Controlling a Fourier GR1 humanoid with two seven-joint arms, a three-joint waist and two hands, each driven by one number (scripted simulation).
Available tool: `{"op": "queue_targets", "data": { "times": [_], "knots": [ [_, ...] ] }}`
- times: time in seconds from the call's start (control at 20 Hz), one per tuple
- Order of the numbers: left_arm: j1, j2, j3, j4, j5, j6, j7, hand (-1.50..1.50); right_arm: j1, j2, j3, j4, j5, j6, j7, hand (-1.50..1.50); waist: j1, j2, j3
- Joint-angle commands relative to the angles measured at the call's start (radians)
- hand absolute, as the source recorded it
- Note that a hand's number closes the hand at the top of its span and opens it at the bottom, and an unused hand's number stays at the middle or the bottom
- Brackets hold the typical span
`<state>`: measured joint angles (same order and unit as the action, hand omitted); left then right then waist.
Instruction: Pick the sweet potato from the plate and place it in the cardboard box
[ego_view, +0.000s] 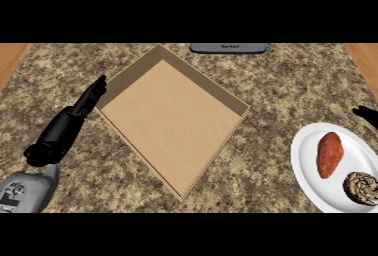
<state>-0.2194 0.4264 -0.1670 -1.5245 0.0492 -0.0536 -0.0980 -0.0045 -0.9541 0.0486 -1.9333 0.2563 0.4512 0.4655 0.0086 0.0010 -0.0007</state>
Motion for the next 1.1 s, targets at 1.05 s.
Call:
{"op": "queue_targets", "data": {
  "times": [1.05],
  "knots": [
    [0.008,-0.124,0.106,-0.007,-0.130,-0.090,0.010,0.00,-0.091,0.304,0.050,0.210,0.449,0.091,-0.020,-1.50,-0.009,-0.001,0.001]
  ]
}}
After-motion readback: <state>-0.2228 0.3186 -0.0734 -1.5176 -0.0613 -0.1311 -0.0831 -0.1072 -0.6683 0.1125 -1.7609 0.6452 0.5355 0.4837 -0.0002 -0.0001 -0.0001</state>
